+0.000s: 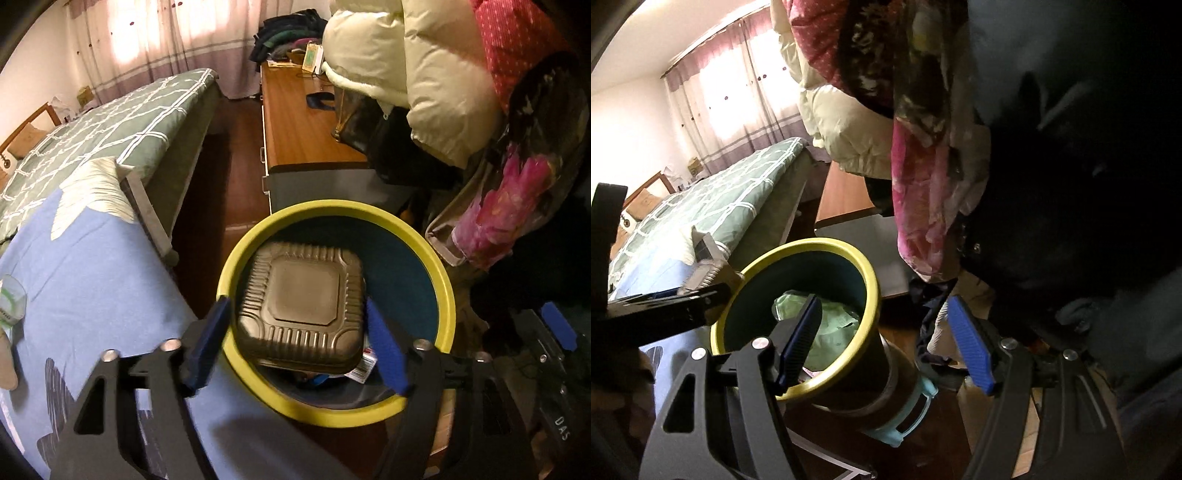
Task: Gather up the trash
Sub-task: 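Carry the brown box with the left gripper and drop it into the bin, then move the right gripper to the white round lid and grasp its rim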
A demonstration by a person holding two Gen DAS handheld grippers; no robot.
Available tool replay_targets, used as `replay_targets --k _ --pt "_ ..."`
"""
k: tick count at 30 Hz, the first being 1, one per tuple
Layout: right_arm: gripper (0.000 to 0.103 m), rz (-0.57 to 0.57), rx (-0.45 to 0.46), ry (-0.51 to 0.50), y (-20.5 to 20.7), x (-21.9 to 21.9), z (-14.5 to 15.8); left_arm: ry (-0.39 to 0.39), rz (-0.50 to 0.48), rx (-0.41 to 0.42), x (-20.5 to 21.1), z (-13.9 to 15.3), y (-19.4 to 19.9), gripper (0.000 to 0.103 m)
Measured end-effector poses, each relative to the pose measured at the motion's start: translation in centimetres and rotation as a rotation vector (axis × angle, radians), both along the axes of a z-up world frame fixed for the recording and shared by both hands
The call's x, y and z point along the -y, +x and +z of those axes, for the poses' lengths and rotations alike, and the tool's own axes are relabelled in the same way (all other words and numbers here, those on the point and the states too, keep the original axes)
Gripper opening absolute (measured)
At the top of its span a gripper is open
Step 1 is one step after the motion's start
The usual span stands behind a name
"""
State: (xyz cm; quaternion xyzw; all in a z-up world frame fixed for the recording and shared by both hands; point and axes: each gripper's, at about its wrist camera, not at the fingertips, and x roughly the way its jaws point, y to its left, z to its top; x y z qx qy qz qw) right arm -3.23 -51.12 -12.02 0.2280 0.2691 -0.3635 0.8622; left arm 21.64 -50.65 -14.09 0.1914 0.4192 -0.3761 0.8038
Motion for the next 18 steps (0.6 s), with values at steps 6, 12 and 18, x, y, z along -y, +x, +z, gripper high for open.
replay_targets --k 6,12,18 --pt "0.067 0.018 -0.005 -0.004 0.6 -0.7 -0.1 -0.052 0.034 0.029 -3.9 1.9 -0.2 0.086" --pt "0.067 0.074 -0.012 -0.01 2.2 -2.3 0.0 -0.143 0.148 0.126 -12.7 5.3 -0.1 0.092" --pt "0.067 0.161 -0.009 -0.035 5.1 -5.1 1.1 -0.176 0.36 0.204 -24.1 7.1 1.2 0.092"
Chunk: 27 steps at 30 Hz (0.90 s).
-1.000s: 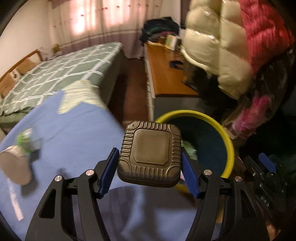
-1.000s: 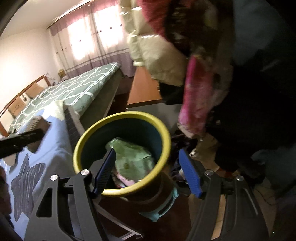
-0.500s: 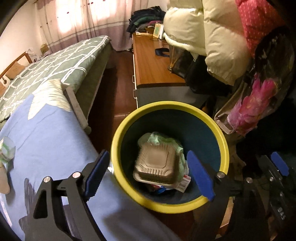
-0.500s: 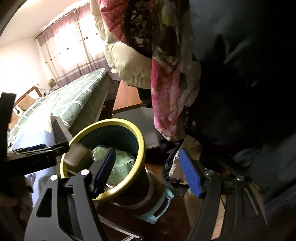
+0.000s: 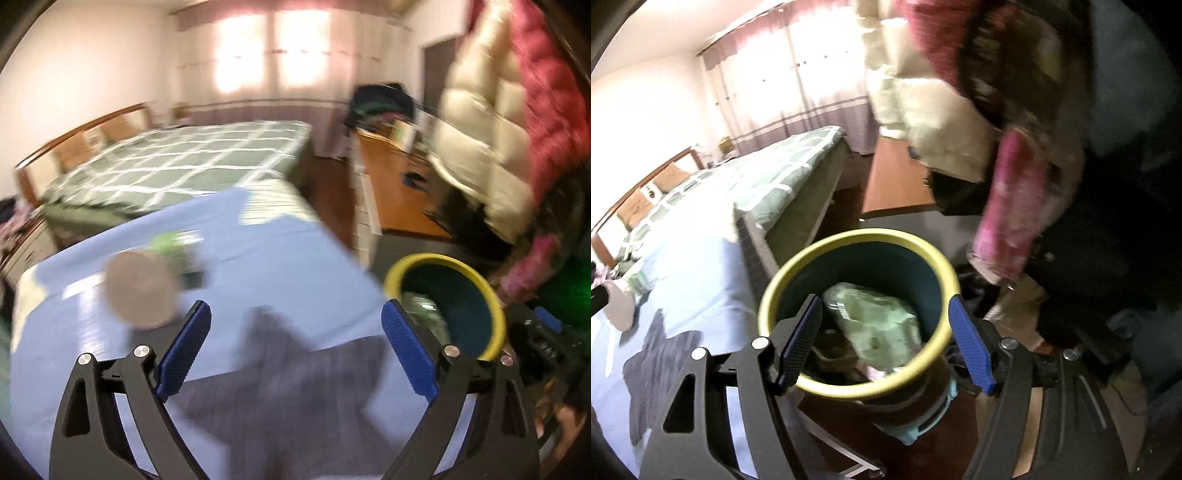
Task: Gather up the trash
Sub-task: 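Move the right gripper to the white round lid and grasp its rim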
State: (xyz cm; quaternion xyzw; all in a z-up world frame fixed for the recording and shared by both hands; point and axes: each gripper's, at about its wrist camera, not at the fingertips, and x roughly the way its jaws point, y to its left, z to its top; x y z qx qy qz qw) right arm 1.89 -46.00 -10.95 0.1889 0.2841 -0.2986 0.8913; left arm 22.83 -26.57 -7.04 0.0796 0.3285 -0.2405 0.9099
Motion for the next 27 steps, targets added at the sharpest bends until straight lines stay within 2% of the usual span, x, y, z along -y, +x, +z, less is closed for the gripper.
replay_targets --k 7,15,20,24,27 --pt "0.068 0.113 0.005 -0.032 3.8 -4.3 1.5 -0.036 0.308 -0.013 -14.7 -0.9 3.0 0.092" --pt "0.068 0.268 -0.008 -0.062 9.3 -10.9 2.7 -0.02 0.602 0.004 -28.1 -2.9 5.1 0.092" --pt "0.068 0.393 -0.017 -0.079 13.4 -15.9 3.4 -0.048 0.72 -0.007 -33.1 -4.7 5.4 0.092" --pt "0.068 0.483 -0.028 -0.075 16.6 -19.2 3.5 -0.076 0.737 -0.059 -34.6 -6.0 6.0 0.092" --pt "0.068 0.541 -0.03 -0.086 18.6 -21.6 3.4 -0.082 0.742 -0.067 -34.6 -6.3 5.9 0.093"
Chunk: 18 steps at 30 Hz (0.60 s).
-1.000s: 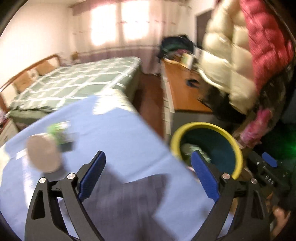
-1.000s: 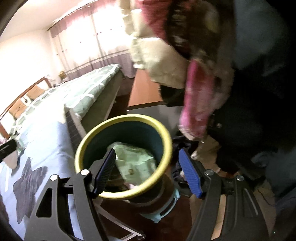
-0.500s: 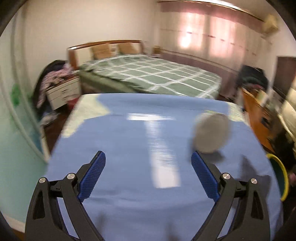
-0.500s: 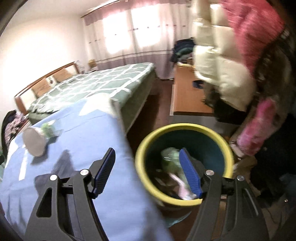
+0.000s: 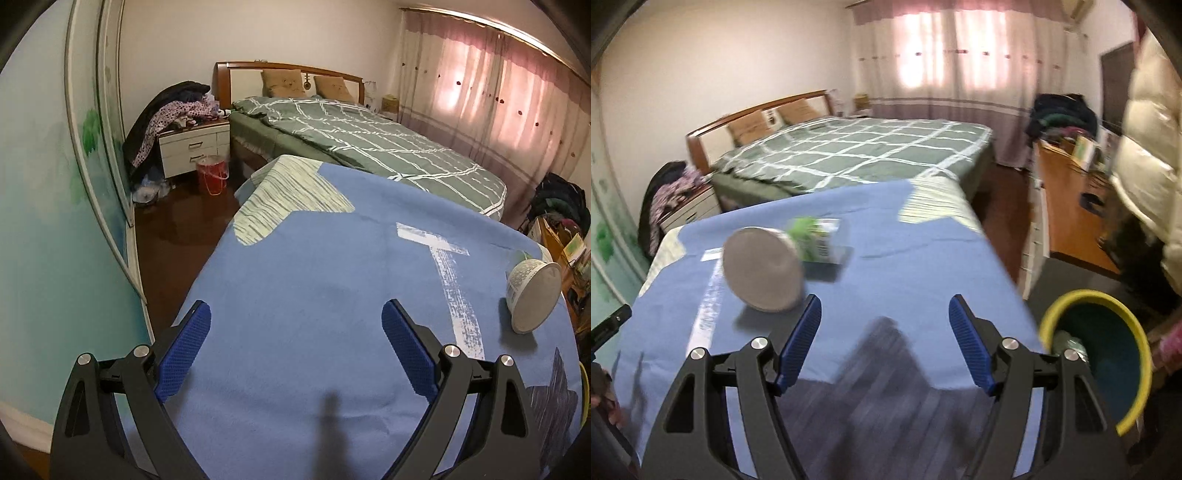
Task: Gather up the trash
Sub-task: 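Move the right gripper to the white round lid and grasp its rim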
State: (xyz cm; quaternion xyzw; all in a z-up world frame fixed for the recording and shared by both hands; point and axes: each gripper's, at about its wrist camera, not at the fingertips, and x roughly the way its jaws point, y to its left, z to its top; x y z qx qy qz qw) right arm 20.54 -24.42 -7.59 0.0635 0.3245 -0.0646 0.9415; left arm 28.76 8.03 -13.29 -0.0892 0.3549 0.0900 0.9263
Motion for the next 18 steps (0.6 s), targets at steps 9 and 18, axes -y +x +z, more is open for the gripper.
replay_targets --k 9,18 --pt "0.05 0.119 -0.063 0.016 6.2 -4.3 -1.5 0.01 -0.001 -0.005 0.3 -0.6 0.2 0.094" --pt "0.03 0.136 -0.11 0.048 9.0 -4.8 -3.6 0.014 -0.002 -0.008 0.7 -0.5 0.1 0.094"
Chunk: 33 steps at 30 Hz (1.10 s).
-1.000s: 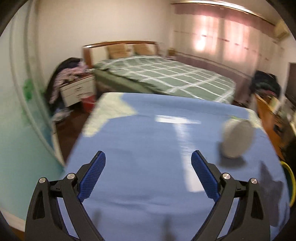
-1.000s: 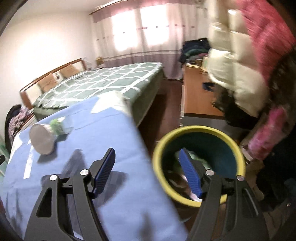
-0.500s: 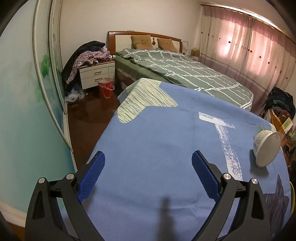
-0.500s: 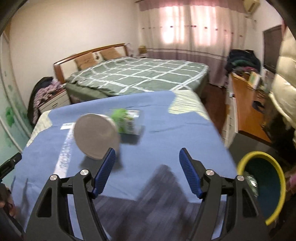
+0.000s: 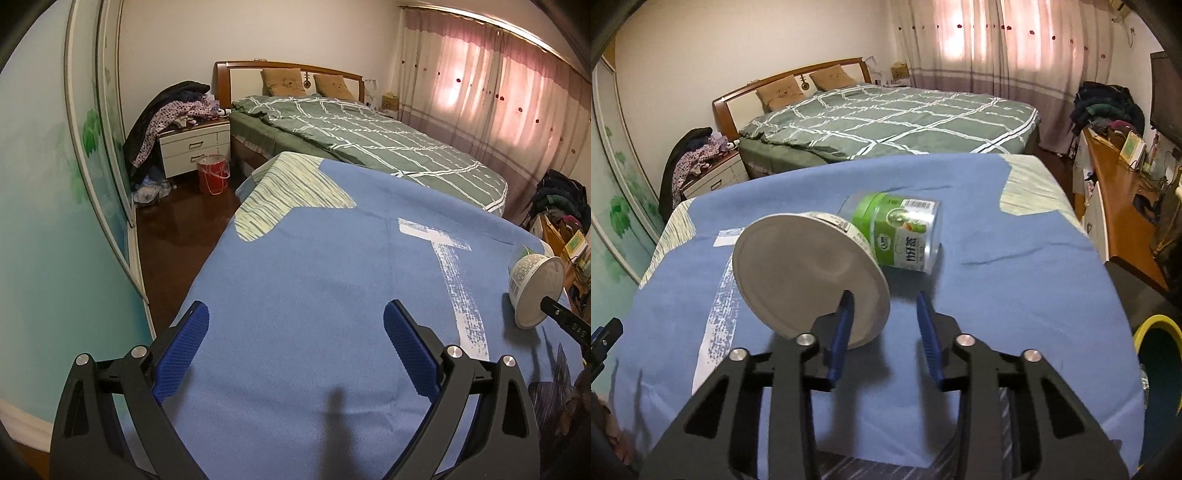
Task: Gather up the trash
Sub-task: 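Move the right gripper to the white round lid and grasp its rim, then carry the white lid with the right gripper and drop it into the bin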
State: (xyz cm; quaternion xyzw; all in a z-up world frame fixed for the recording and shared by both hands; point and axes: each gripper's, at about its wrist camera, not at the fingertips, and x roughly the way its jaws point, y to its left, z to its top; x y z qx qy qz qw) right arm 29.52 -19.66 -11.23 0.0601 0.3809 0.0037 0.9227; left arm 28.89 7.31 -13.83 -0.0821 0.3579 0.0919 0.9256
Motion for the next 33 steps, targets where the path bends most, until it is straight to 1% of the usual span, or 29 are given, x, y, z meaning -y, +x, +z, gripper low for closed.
replay_targets --k 1,2,3,5,6,16,20,28,33 --pt "0.028 0.003 0.001 0.001 0.1 0.0 -0.1 0.002 0.0 0.0 0.1 0.0 0.0 0.094" --pt "0.025 0.003 0.002 -0.002 0.2 -0.1 -0.1 0.006 -0.001 0.0 0.2 0.1 0.0 0.094" --pt "0.018 0.005 0.002 -0.001 0.4 -0.3 -0.2 0.01 -0.001 0.001 0.2 0.1 0.0 0.094" --pt "0.009 0.016 -0.003 0.011 0.6 -0.4 -0.2 0.015 -0.001 0.002 0.2 0.1 0.1 0.094" --pt "0.008 0.022 -0.002 0.014 0.5 -0.4 -0.2 0.019 0.0 0.001 0.3 0.0 0.1 0.094" --pt "0.005 0.029 0.01 0.025 -0.5 -0.3 0.4 0.026 0.004 -0.008 0.2 -0.2 0.4 0.094" --pt "0.005 0.019 0.006 0.042 -1.8 0.4 1.1 0.028 0.003 -0.009 0.2 -0.3 0.4 0.094" --pt "0.005 -0.037 0.06 0.067 -7.1 3.8 3.1 0.037 -0.007 -0.011 0.6 -0.2 0.4 0.094" --pt "0.005 -0.113 0.08 0.105 -10.8 7.7 3.6 0.036 -0.007 -0.011 0.6 -0.2 0.4 0.094"
